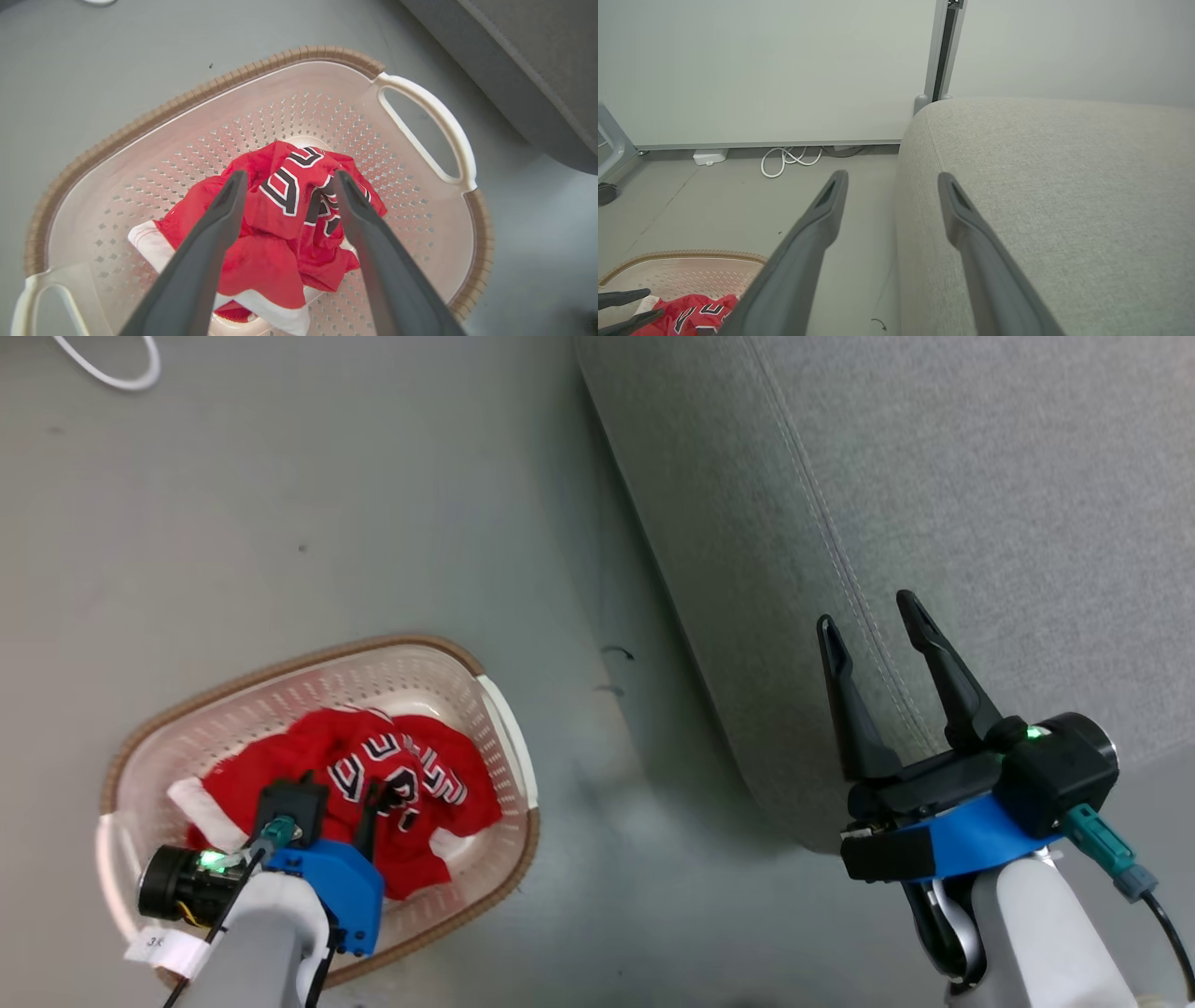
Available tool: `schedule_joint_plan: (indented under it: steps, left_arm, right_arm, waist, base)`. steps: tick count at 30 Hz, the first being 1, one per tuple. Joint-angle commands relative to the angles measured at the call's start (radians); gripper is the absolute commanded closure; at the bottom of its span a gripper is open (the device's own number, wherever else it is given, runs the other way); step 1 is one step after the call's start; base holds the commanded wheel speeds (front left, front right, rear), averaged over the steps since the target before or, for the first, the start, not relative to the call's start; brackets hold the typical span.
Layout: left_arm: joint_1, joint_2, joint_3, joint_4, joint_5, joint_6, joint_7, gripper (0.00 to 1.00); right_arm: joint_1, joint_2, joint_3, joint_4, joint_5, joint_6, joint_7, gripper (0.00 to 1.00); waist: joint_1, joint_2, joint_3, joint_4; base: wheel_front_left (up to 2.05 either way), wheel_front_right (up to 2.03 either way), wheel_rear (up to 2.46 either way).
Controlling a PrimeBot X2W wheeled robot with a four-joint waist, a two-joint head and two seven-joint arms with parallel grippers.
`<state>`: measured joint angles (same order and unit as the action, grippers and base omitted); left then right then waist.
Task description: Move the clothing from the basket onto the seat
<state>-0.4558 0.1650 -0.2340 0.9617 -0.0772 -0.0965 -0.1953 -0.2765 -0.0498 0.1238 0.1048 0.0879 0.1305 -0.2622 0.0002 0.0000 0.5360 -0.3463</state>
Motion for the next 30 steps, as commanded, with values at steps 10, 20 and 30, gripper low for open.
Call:
schedule_joint_plan:
  steps: [10, 20, 30]
  left_arm:
    - [-0.135, 0.073, -0.022, 0.125, 0.035, 0.047, 0.032, 0.00]
    - [-0.215, 0.108, -0.034, 0.168, 0.051, 0.111, 0.029, 0.00]
    - [-0.251, 0.096, -0.053, 0.219, 0.035, 0.096, 0.025, 1.00]
  right_arm:
    - [-0.039, -0.001, 0.036, -0.044, 0.073, 0.000, -0.004, 0.00]
    - [-0.036, -0.001, 0.057, -0.065, 0.096, 0.000, -0.004, 0.00]
    - [-0.033, -0.001, 0.065, -0.064, 0.112, 0.000, -0.004, 0.00]
  waist:
    - [-0.0002, 0.0000, 0.196, -0.107]
    - [-0.0002, 0.0000, 0.254, -0.125]
    - [-0.0002, 0.0000, 0.258, -0.126]
  base:
    - [0.00, 0.00, 0.00]
    - [0.00, 0.00, 0.00]
    - [0.00, 0.00, 0.00]
